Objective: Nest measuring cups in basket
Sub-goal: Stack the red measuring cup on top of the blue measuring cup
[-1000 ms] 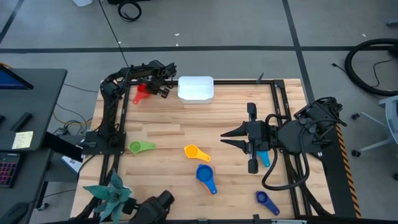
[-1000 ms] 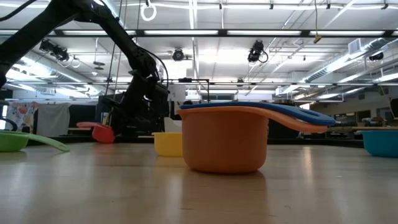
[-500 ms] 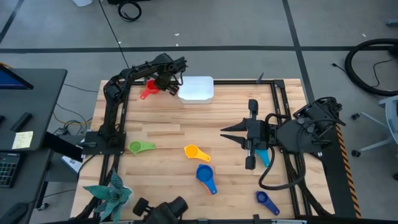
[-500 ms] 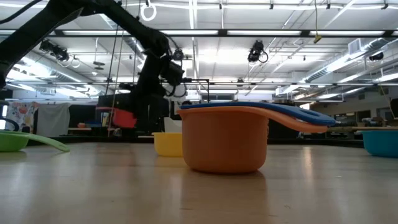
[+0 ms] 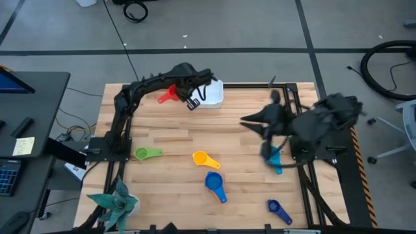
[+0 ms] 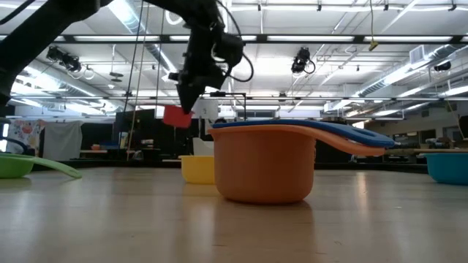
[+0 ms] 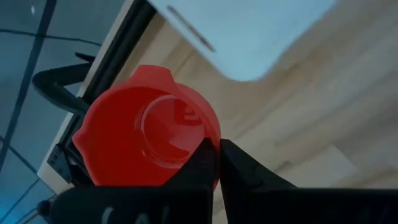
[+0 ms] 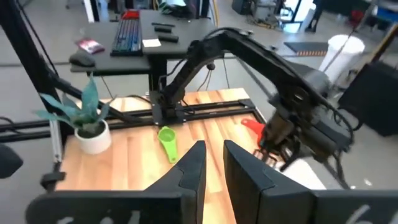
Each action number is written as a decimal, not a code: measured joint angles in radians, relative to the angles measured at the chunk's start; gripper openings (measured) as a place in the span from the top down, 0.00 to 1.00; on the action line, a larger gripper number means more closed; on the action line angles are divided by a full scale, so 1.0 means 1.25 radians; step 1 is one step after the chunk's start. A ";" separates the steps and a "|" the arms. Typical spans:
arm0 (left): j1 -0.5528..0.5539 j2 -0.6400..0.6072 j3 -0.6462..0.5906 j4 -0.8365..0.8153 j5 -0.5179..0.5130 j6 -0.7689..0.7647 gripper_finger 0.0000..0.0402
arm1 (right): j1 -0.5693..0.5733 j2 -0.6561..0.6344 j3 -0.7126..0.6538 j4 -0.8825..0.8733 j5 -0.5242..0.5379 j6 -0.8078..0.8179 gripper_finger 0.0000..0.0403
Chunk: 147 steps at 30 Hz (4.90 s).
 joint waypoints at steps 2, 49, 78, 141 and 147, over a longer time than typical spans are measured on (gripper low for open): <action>-0.027 -0.001 0.015 -0.007 0.000 -0.016 0.97 | 0.018 -0.027 0.000 -0.027 -0.001 0.017 0.85; -0.601 -0.064 0.272 -0.043 -0.017 -0.880 0.97 | 0.173 -0.557 -0.605 -0.130 0.099 0.251 0.85; -0.687 0.177 0.271 0.230 0.040 -1.375 0.97 | 0.173 -0.822 -0.738 0.014 -0.041 0.035 0.86; -0.651 0.222 0.280 0.269 0.195 -1.291 0.87 | 0.173 -0.822 -0.737 0.014 -0.147 -0.006 0.86; -0.664 0.189 0.279 0.264 0.161 -1.286 0.91 | 0.173 -0.814 -0.737 0.040 -0.170 -0.024 0.86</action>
